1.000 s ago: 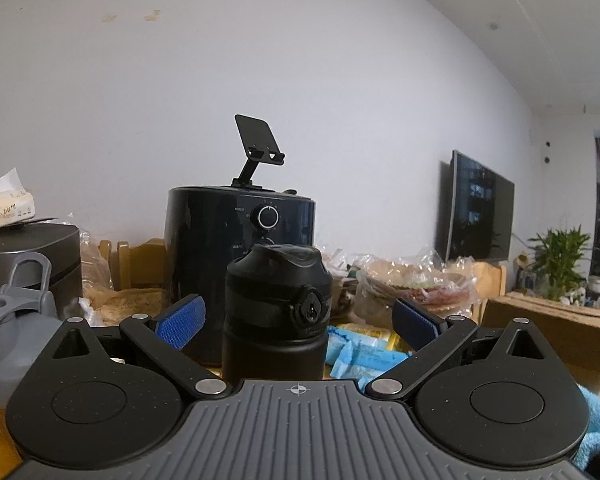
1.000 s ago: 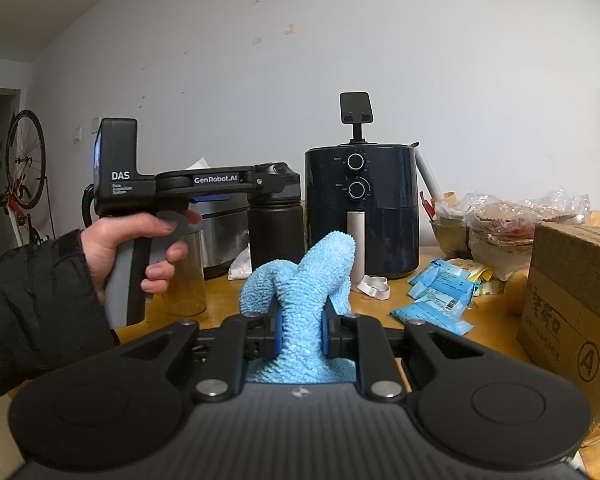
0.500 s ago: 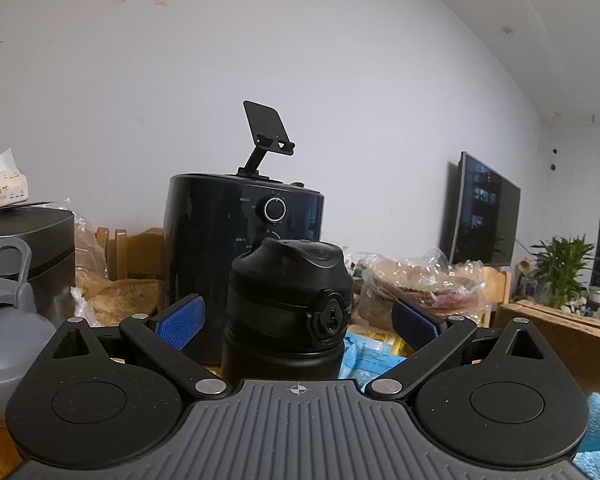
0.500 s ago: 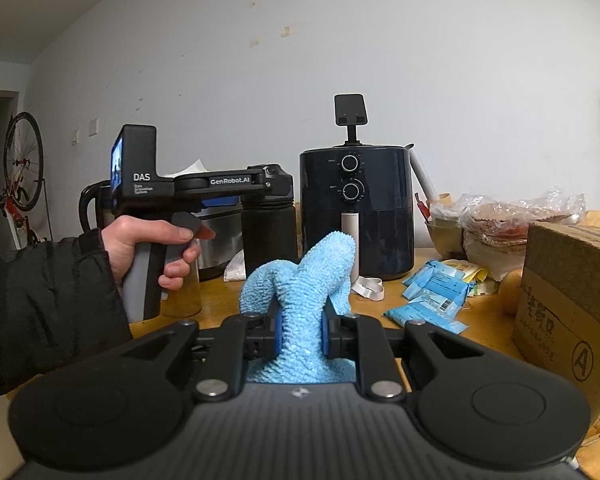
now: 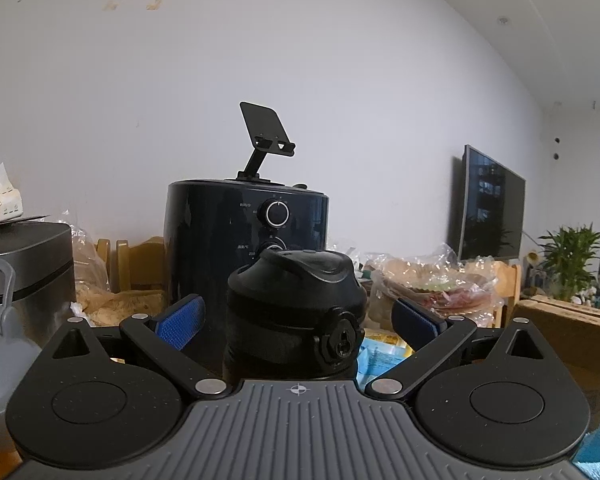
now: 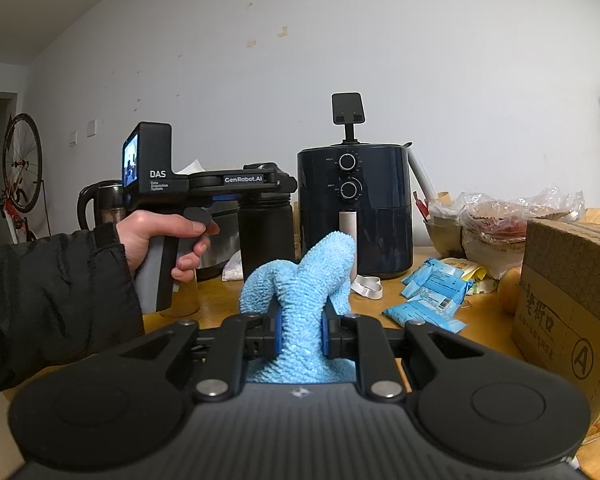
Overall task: Clean container
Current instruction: 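Close the left gripper around the black bottle cap, then lift the gradient bottle by its cap with the left gripper while the right holds the towel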
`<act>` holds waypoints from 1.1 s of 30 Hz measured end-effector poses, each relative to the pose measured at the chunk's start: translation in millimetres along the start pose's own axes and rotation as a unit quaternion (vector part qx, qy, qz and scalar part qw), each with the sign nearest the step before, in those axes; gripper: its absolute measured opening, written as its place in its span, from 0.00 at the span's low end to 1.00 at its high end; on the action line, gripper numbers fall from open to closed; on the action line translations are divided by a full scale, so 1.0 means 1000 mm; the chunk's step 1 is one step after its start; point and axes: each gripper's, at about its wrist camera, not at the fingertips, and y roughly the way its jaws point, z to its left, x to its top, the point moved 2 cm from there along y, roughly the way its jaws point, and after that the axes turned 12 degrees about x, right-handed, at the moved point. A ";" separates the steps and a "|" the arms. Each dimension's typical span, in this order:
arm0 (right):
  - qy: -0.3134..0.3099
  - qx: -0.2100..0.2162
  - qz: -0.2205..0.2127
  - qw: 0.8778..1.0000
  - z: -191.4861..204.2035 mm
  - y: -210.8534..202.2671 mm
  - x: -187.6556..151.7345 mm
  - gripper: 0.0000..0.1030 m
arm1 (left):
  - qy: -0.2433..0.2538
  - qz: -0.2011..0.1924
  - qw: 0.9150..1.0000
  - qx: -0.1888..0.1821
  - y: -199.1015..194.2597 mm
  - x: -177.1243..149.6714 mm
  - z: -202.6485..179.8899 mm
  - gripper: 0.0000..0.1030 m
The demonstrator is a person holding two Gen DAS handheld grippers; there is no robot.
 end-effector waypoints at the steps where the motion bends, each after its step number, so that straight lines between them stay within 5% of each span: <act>1: 0.000 0.000 0.000 1.000 0.000 0.000 0.000 0.12 | 0.001 0.000 1.000 0.000 0.001 0.000 0.000 1.00; 9: 0.000 -0.003 -0.001 1.000 -0.003 -0.001 -0.001 0.12 | 0.004 0.010 1.000 0.007 0.009 -0.003 0.001 0.97; 11: 0.001 -0.003 -0.001 1.000 -0.004 -0.001 -0.002 0.12 | 0.003 0.012 1.000 0.010 0.010 -0.003 0.002 0.77; 16: 0.002 -0.004 -0.001 1.000 -0.004 -0.002 -0.002 0.12 | 0.007 0.009 1.000 0.016 0.009 -0.003 0.000 0.67; 33: 0.005 -0.006 -0.005 1.000 -0.004 -0.006 -0.002 0.12 | 0.018 0.010 0.999 0.026 0.008 -0.001 -0.006 0.66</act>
